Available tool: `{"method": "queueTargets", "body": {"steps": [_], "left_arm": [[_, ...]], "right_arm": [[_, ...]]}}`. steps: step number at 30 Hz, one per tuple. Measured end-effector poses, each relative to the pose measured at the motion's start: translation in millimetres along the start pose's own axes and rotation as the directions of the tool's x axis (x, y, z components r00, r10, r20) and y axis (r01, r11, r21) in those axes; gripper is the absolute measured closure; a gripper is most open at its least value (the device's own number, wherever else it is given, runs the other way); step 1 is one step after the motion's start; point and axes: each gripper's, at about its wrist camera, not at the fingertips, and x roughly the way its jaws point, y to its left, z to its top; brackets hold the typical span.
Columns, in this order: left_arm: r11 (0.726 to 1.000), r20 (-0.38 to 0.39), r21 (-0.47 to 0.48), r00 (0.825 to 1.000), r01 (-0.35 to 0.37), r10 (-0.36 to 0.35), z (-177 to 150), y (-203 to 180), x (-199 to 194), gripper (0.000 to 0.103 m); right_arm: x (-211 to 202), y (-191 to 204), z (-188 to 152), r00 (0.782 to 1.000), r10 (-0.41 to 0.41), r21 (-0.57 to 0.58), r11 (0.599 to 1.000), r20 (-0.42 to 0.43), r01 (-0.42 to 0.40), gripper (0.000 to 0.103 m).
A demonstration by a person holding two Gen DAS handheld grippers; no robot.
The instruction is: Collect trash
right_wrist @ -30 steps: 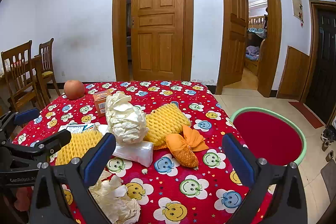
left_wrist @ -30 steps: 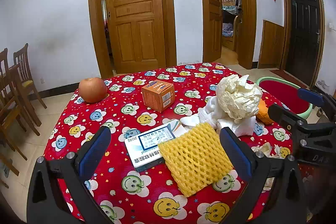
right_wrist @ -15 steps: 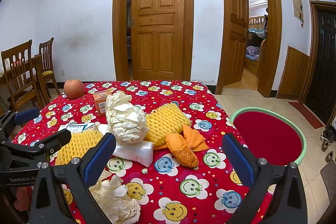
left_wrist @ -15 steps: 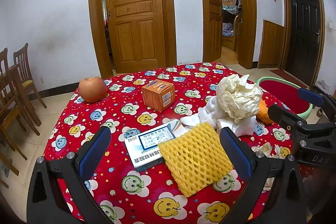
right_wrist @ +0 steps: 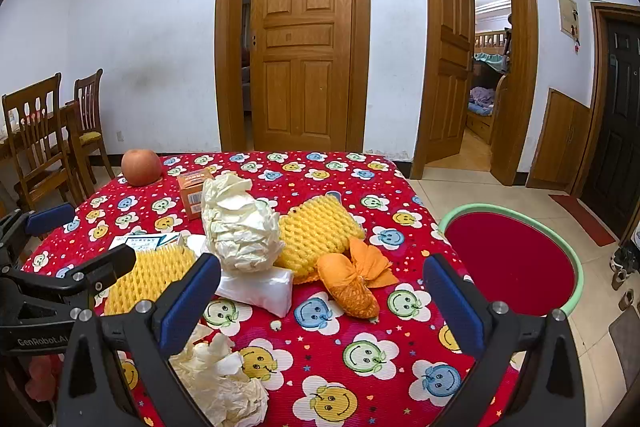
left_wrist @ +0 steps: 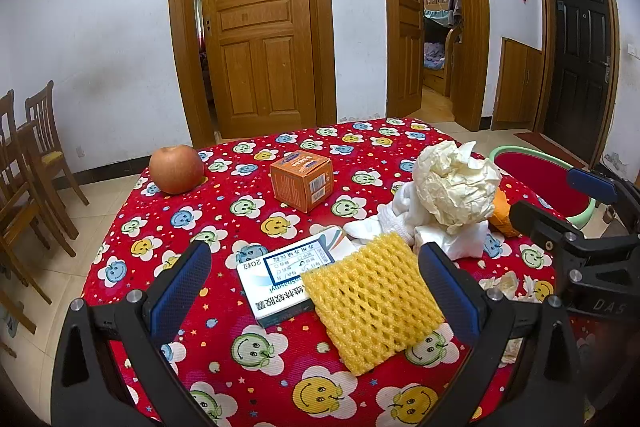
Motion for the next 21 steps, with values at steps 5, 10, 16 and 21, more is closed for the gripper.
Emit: {"method": "queueTargets", "body": {"steps": [5, 10, 16, 21], "left_arm": [[1.000, 0.000, 0.000, 1.000, 0.000, 0.000, 0.0, 0.0, 0.1, 0.002], [1.000, 0.000, -0.001, 1.000, 0.000, 0.000, 0.1, 0.1, 0.2, 0.002], [1.000, -0.005, -0.010, 1.000, 0.000, 0.000, -2.0, 3.6, 0.5, 0.002], [1.000, -0.034, -0.026, 0.999, 0.000, -0.001, -4.3, 7.1, 6.2, 0.001]], "right_arm": [[0.1, 0.3, 0.1, 1.000, 0.000, 0.000, 1.000, 0.001, 0.000, 0.000], [0.2, 0.4, 0.3, 1.000, 0.000, -0.002, 1.000, -0.001, 0.000, 0.000], [2.5, 0.9, -0.7, 1.000, 0.011, -0.004, 1.000, -0.015, -0.011, 0.000], [7.4, 1.3, -2.0, 0.998, 0.043, -0.013, 0.999, -0.046, -0.044, 0.000]]}}
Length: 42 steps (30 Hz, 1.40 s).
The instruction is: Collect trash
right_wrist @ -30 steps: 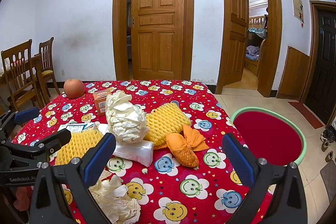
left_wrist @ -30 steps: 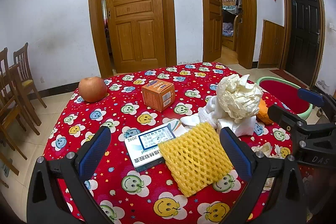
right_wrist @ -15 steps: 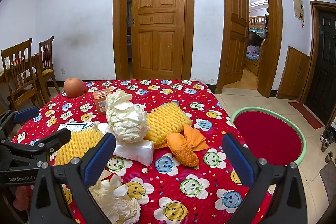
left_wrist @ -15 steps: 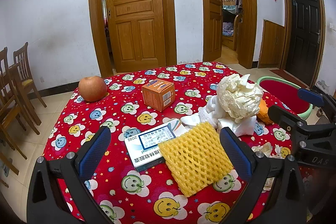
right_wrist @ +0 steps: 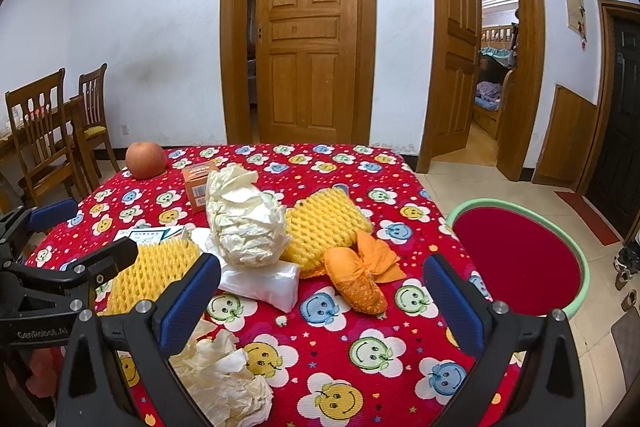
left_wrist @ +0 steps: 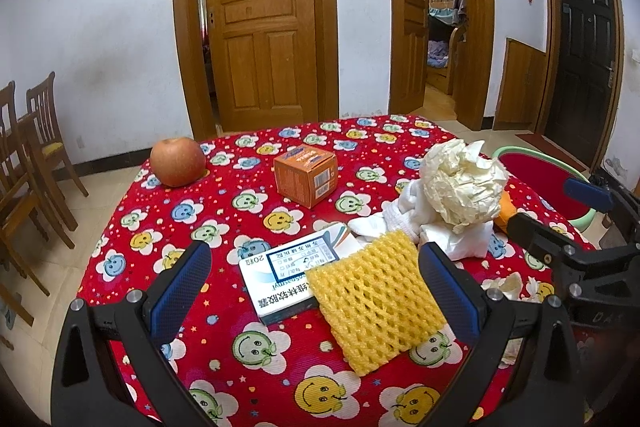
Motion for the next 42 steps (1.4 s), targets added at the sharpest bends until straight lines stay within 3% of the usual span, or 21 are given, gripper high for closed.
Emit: {"method": "queueTargets", "body": {"steps": [10, 12, 17, 18, 20, 21, 29, 36, 42], "left_arm": [[0.997, -0.145, -0.074, 0.989, 0.026, -0.037, -3, 12, 29, 0.002], [0.996, -0.137, -0.075, 0.988, 0.055, -0.065, -3, 11, 27, 0.008], [0.996, -0.151, -0.044, 0.985, 0.075, -0.081, -3, 2, 27, 0.056], [0.996, -0.158, -0.041, 0.983, 0.083, -0.089, -2, 1, 27, 0.061], [0.995, -0.141, -0.042, 0.986, 0.085, -0.091, -2, 1, 24, 0.088], [0.996, -0.117, -0.046, 0.989, 0.082, -0.087, -1, 2, 19, 0.090], [0.998, 0.061, -0.050, 0.997, 0.046, -0.043, 0, 8, -15, 0.098], [0.997, 0.067, -0.058, 0.996, 0.056, -0.052, 2, 10, -15, 0.098], [1.000, 0.108, 0.004, 0.994, 0.031, -0.032, 1, -3, -25, 0.097]], "right_arm": [[5, -2, -1, 0.998, 0.050, 0.011, 0.999, -0.040, -0.050, 0.000], [6, -3, -1, 0.997, 0.054, 0.017, 0.998, -0.047, -0.053, 0.000], [9, -5, 0, 0.997, 0.058, 0.030, 0.998, -0.057, -0.057, 0.000], [9, -5, 0, 0.997, 0.059, 0.032, 0.998, -0.058, -0.057, 0.000], [9, -5, 0, 0.996, 0.059, 0.035, 0.998, -0.060, -0.057, 0.000], [9, -5, 0, 0.996, 0.060, 0.035, 0.998, -0.061, -0.058, 0.000], [10, -6, 0, 0.995, 0.067, 0.041, 0.997, -0.070, -0.064, 0.000], [16, 0, 8, 0.988, 0.142, 0.033, 0.990, -0.059, -0.140, 0.000], [19, 15, 21, 0.973, 0.229, -0.001, 0.973, -0.033, -0.229, 0.000]]}}
